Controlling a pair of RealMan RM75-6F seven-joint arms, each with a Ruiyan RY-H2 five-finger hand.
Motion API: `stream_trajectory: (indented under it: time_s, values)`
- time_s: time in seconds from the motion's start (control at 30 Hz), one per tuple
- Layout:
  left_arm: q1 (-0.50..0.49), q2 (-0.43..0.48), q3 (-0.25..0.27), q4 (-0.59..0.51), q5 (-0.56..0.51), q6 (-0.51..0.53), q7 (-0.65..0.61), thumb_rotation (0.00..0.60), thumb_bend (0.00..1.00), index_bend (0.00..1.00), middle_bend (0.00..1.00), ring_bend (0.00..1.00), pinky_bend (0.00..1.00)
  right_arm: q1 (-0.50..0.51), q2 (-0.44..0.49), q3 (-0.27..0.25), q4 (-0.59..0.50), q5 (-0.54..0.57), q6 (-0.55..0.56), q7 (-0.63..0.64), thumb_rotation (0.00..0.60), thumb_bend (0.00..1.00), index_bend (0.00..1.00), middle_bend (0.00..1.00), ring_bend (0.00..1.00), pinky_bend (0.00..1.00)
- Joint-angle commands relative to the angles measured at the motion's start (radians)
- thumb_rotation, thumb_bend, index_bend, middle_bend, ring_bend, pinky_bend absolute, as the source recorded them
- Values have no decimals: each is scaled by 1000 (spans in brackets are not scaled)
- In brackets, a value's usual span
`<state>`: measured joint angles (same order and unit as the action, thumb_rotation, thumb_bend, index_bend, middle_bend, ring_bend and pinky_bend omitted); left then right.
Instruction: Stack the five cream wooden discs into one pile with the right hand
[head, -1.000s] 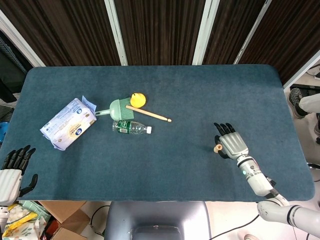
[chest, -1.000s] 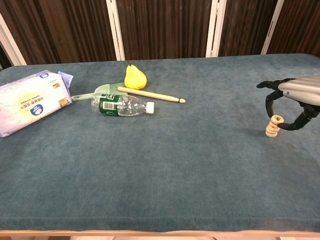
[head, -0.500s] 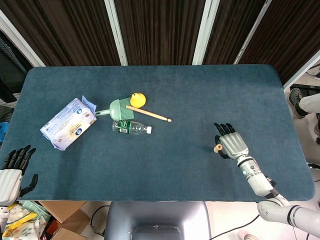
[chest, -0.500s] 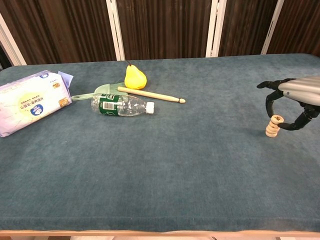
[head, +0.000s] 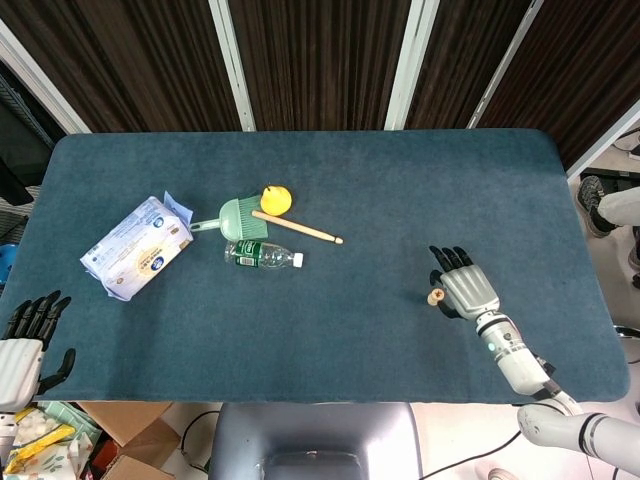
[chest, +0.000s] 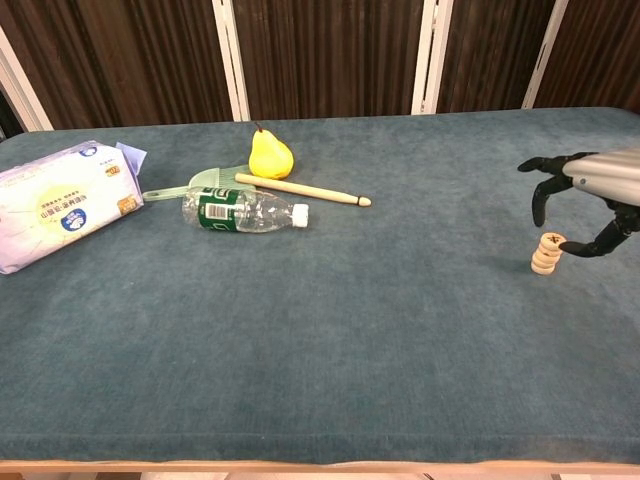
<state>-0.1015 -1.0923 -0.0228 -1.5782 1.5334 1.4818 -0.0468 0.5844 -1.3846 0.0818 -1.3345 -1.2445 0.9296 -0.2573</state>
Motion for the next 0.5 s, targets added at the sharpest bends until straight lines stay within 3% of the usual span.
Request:
stream_trajectory:
  time_s: [0.03, 0.2, 0.33, 0.5]
  values:
    - [1, 0, -1, 1, 0, 3, -2, 600, 482, 0, 0, 0, 0, -26, 30, 4, -38, -32, 57, 42, 600, 455, 462, 94, 0, 0]
    - [4, 1, 0, 2, -1, 5, -4, 600, 482, 0, 0, 0, 0, -125, 99, -18, -132, -148, 262, 126, 600, 455, 317, 54, 0, 0]
    - [4, -3, 0, 5, 17, 19, -8, 600, 481, 0, 0, 0, 0, -265, 175, -92, -245, -202, 438, 86, 600, 417, 161, 0, 0, 0]
    - [8, -7, 7, 19, 45, 40, -25, 600, 482, 0, 0, 0, 0, -402, 187, -139, -277, -206, 585, 32, 600, 405, 82, 0, 0, 0]
